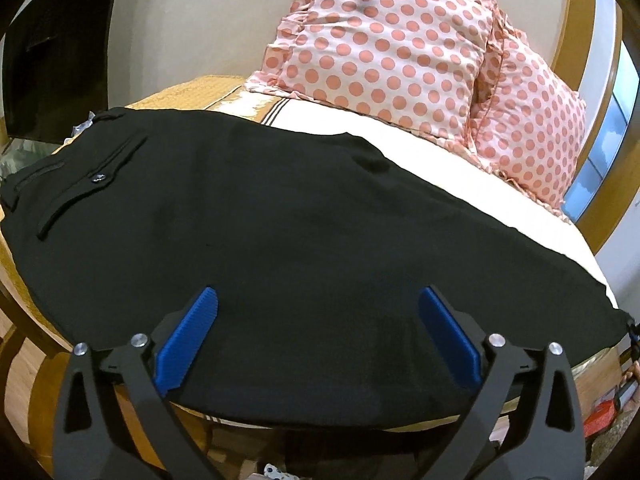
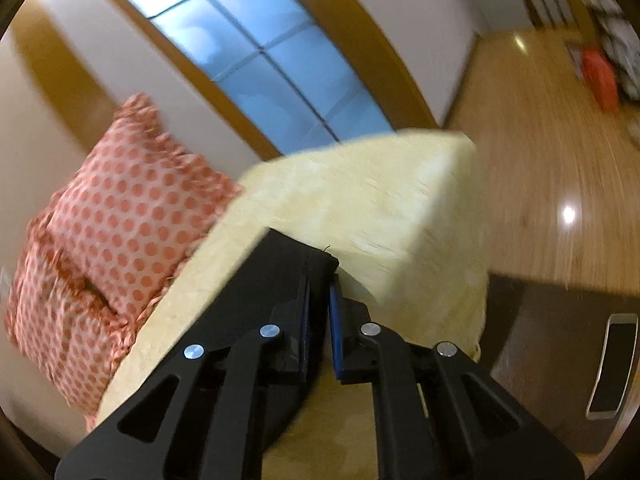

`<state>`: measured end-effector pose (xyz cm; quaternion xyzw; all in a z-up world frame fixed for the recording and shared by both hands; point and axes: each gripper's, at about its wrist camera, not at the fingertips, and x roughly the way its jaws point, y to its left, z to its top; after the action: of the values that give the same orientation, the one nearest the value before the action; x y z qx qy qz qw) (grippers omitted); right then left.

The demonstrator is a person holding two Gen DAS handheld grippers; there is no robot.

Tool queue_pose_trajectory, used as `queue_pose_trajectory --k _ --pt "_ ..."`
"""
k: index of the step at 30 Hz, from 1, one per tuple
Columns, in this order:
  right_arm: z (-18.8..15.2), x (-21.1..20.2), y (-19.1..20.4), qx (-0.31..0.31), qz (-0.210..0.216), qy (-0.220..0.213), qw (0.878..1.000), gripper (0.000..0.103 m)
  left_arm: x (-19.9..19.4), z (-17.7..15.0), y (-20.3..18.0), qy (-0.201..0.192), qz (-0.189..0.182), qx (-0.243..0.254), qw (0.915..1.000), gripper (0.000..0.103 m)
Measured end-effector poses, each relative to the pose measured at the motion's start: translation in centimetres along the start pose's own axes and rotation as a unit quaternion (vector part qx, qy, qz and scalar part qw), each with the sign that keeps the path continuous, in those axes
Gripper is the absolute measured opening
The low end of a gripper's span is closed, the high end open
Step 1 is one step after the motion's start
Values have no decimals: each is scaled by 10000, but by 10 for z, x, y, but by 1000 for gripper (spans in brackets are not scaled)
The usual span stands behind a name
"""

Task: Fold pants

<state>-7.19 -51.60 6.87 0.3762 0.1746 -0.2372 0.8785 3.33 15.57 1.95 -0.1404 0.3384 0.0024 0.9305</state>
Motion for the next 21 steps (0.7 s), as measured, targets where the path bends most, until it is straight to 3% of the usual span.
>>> queue_pose_trajectory --k 7,10,12,13,16,18,20,21 --pt "2 4 76 -499 1021 221 9933 9 -2 -3 1 -129 -68 24 9999 101" --pt "-11 10 128 -782 1816 538 9788 9 -1 -4 -2 -162 21 73 9998 101" --pt "-29 13 171 -1027 2443 832 9606 9 -1 -4 -2 -176 49 73 9998 101" --pt "-40 13 190 -1131 2728 984 9503 9 -1 -4 -2 -180 50 56 9998 101" --pt "-93 10 251 -1610 3648 1722 9008 9 -1 -3 -1 -203 20 -50 9998 101" --pt "-153 9 284 -2070 4085 2516 8526 9 -2 -3 1 -213 9 -101 9997 101" --pt "-214 13 297 -2508 4101 3254 8143 9 -2 -2 1 -220 9 -113 9997 101" --pt "-235 17 297 -2675 3975 3474 8061 9 -2 -2 1 -217 8 -101 9997 101"
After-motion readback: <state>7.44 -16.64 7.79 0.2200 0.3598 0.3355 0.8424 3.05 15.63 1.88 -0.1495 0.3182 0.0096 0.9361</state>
